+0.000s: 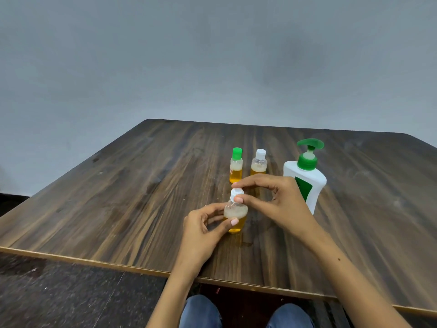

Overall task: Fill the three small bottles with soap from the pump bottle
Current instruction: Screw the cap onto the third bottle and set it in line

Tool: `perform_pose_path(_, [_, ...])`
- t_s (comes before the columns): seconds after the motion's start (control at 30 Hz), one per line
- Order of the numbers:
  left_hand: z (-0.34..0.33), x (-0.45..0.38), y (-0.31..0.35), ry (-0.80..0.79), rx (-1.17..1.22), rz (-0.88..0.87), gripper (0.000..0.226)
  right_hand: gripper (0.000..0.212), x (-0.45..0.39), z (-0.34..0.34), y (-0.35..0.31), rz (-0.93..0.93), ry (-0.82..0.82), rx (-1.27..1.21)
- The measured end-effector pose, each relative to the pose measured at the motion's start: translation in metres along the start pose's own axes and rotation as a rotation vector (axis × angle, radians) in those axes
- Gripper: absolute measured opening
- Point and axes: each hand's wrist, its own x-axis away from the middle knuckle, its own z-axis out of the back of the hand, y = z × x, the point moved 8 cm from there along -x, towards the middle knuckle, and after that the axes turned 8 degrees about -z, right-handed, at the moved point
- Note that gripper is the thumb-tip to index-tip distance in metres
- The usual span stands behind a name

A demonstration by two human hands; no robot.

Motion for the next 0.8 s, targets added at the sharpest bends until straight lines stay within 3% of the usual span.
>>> perform_pose_path(0.13, [-0.001, 0.001, 0.001, -0.002, 0.001, -0.003, 0.03, 0.03, 0.0, 0.001, -0.003, -0.018, 0.04, 0.032])
perform_pose_path(0.37, [0.001, 0.0, -0.002, 0.009, -0.004, 0.001, 0.032, 0.029, -0.001, -0.007, -0.002, -0.016, -0.148, 0.003])
perform_pose_path(0.6, [0.0, 0.0, 0.0, 0.019, -0.059, -0.015, 0.031, 0.025, 0.001, -0.005, 0.009, -0.081, -0.023, -0.114])
perform_pose_path(0.8, [-0.001, 0.0, 0.006, 0.018, -0.076, -0.042, 0.031, 0.026, 0.002, -0.009, 0.01, -0.078, -0.071, -0.124])
